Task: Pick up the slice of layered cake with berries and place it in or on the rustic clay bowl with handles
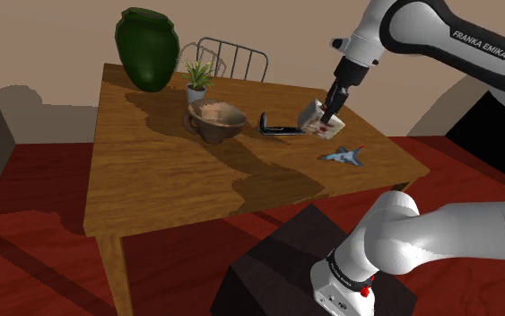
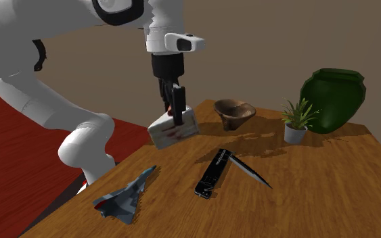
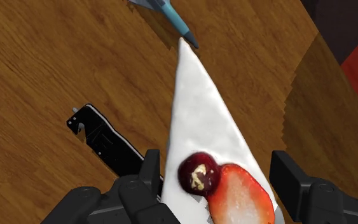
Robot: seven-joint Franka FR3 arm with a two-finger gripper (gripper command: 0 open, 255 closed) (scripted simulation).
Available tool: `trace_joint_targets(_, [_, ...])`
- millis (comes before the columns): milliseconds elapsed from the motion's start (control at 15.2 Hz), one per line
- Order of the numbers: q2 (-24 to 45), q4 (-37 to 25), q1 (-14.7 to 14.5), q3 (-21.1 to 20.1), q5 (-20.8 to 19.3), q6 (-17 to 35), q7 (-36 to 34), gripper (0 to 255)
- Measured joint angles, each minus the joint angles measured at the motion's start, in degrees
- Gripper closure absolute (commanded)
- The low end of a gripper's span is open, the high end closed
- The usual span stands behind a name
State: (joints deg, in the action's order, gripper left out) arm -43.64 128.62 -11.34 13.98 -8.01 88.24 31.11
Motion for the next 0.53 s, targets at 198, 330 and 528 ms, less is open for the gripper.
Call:
trace_joint_targets(198, [1.0,-2.9,-0.2,-0.1,0.3,-1.9,0.1,255])
trace_joint_targets(330, [1.6,-4.9,-0.3,-0.3,0.4,-3.3,0.1,255])
trace_joint_targets(528, [2.5,-7.8,-0.5,-0.5,0.7,-5.4,0.2,255])
